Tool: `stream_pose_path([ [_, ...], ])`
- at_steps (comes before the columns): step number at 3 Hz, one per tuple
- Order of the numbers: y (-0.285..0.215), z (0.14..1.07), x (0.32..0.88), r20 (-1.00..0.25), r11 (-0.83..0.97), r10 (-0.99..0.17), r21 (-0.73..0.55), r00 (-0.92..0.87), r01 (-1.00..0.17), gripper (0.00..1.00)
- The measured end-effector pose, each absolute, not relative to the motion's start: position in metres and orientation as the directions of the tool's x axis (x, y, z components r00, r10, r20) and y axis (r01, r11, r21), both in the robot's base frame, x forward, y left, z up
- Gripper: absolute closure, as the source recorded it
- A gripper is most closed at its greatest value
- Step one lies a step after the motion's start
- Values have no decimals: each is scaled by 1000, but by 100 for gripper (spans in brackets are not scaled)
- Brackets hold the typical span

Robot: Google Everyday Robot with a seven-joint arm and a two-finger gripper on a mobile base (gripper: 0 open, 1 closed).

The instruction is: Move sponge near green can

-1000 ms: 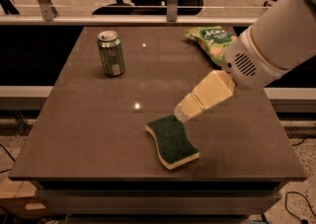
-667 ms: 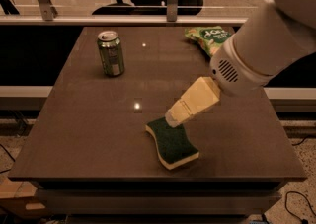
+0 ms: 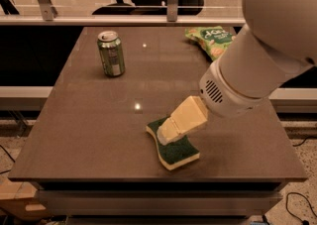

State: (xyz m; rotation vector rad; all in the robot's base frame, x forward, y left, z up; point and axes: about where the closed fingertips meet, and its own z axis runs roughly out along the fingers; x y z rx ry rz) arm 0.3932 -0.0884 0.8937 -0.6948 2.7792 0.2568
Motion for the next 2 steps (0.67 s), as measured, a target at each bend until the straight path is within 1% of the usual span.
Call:
stream_pose_path([
  [2,-87,872,402,-326,874,-423,100,-846,-476,0],
])
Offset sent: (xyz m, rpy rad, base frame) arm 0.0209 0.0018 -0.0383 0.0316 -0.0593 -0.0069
